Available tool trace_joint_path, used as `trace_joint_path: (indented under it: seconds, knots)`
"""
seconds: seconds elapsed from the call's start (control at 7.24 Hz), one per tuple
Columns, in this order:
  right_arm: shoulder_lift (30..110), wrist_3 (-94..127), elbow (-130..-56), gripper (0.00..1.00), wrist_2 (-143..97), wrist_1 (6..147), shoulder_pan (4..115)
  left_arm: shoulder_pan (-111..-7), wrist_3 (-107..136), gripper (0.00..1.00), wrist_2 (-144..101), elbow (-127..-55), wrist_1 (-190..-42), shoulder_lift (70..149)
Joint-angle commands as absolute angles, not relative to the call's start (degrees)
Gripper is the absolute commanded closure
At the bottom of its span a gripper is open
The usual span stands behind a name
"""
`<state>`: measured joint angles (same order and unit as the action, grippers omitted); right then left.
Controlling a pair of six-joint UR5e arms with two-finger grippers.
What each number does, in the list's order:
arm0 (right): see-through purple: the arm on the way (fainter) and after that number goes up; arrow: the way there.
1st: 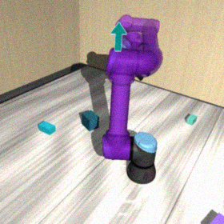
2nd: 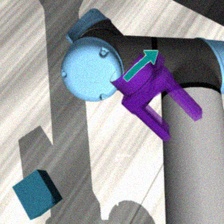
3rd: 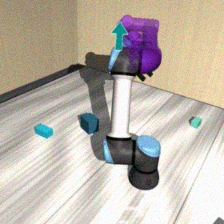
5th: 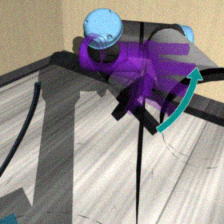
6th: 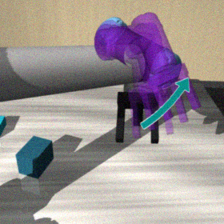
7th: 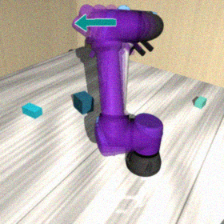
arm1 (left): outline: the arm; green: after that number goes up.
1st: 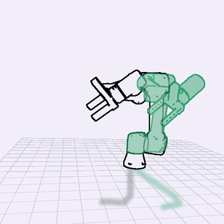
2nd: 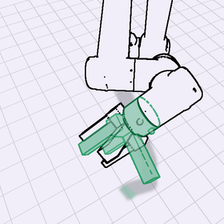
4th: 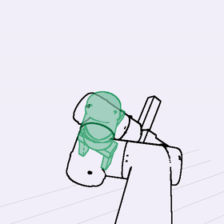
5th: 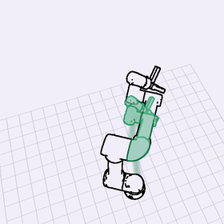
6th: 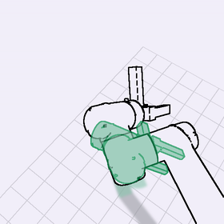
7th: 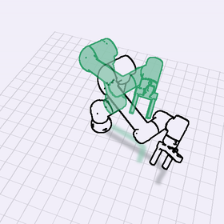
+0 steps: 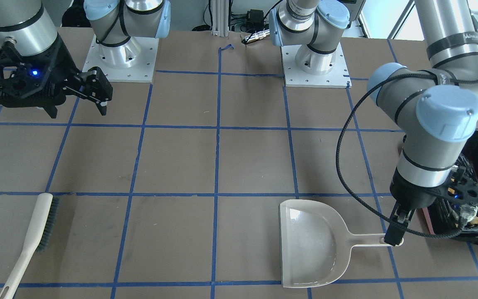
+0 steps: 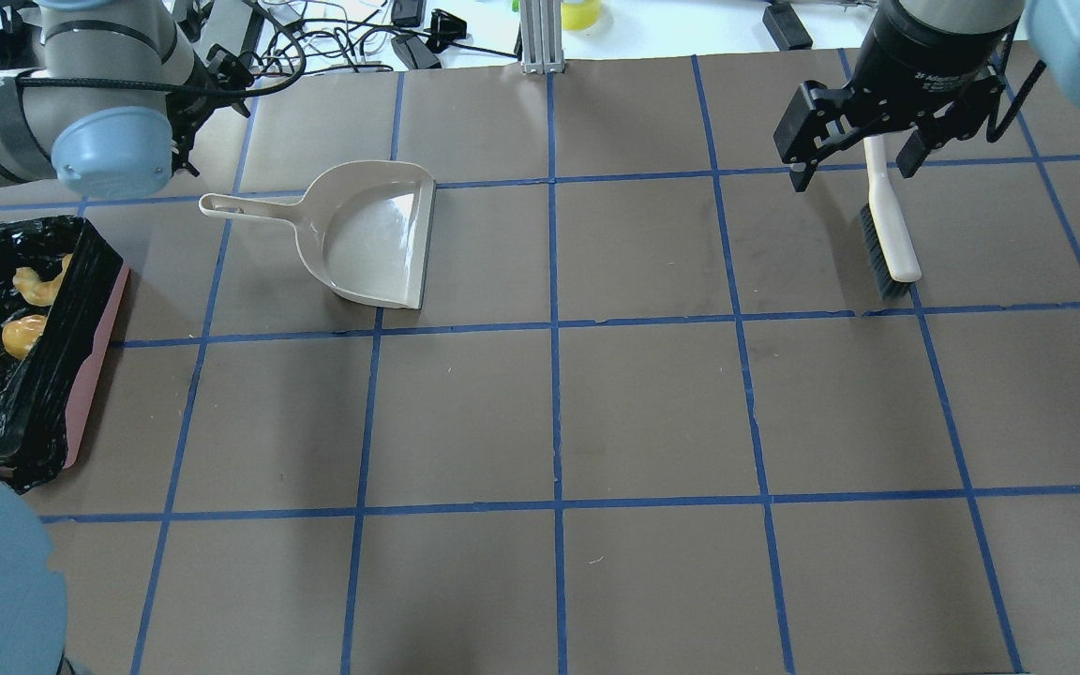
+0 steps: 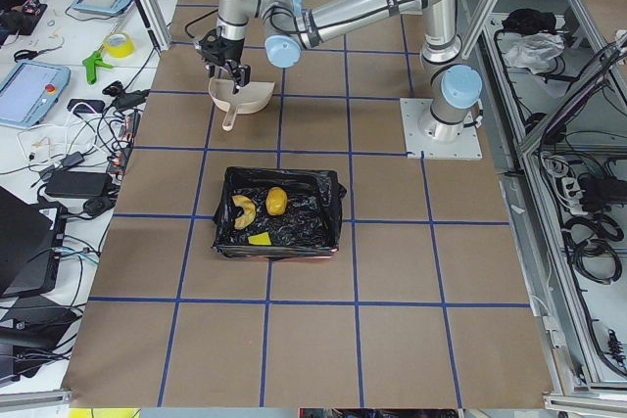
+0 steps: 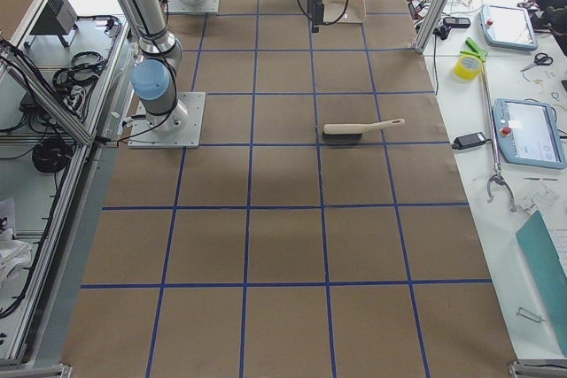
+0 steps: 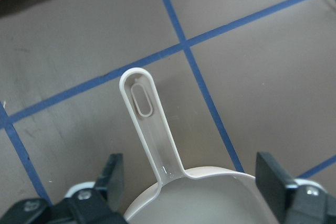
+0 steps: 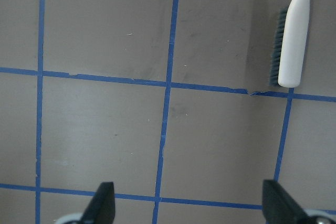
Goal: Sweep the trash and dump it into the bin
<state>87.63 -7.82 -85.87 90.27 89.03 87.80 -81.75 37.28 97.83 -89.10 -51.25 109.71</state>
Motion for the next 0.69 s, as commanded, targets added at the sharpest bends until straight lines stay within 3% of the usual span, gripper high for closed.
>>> trace_joint_path:
  seconds: [0.0, 0.55]
  knots:
    - [87.63, -7.82, -85.87, 0.00, 90.26, 89.03, 87.80, -82.79, 22.60, 0.00, 97.56, -89.04, -58.55, 106.71]
    - [87.63, -7.82, -85.96, 0.00, 90.09, 89.03, 87.80, -84.81, 22.68, 0.00, 97.98, -89.65, -71.25, 101.27]
